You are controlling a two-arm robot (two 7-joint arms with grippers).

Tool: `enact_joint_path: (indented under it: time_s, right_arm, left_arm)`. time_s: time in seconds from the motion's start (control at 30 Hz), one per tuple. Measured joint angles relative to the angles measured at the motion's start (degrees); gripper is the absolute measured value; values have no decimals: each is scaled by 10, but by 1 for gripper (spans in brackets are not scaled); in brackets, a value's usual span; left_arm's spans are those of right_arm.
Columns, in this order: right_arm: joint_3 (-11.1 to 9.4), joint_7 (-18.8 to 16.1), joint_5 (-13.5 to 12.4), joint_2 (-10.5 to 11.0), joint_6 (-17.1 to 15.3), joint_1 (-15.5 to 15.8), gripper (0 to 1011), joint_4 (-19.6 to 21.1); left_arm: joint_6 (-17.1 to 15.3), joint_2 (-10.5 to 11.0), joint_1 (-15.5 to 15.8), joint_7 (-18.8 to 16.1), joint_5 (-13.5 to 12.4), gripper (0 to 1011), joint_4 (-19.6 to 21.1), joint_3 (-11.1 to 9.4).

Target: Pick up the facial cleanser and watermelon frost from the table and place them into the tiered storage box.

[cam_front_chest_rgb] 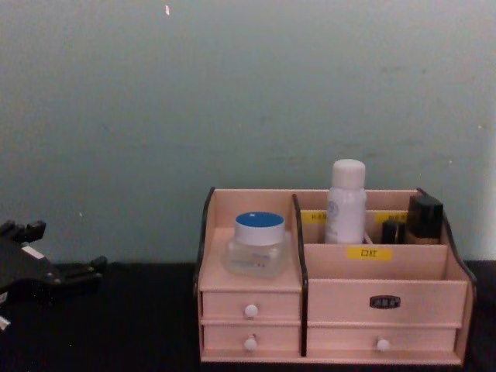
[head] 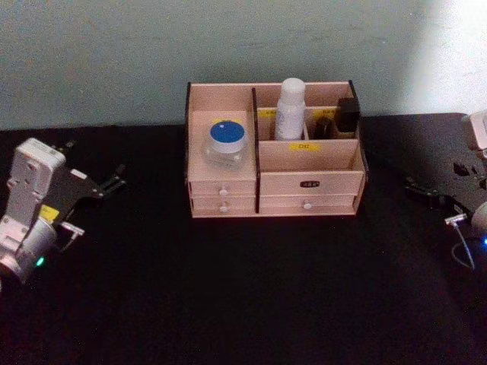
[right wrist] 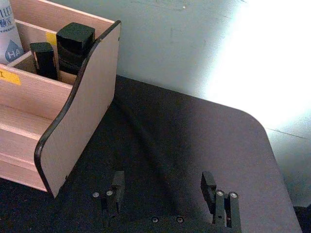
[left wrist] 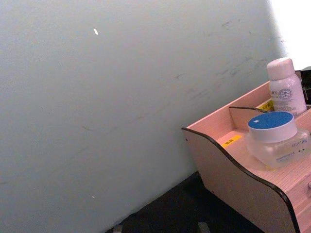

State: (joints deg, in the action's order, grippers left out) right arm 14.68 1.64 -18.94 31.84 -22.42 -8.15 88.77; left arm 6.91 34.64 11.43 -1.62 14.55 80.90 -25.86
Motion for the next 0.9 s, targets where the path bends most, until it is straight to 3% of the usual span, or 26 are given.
enact_joint_path:
  time_s: [0.9]
  right_arm:
    - [0,0,0,0,0,0,1003,0]
  left_arm:
    - [0,0,0,0,0,1001,0,0]
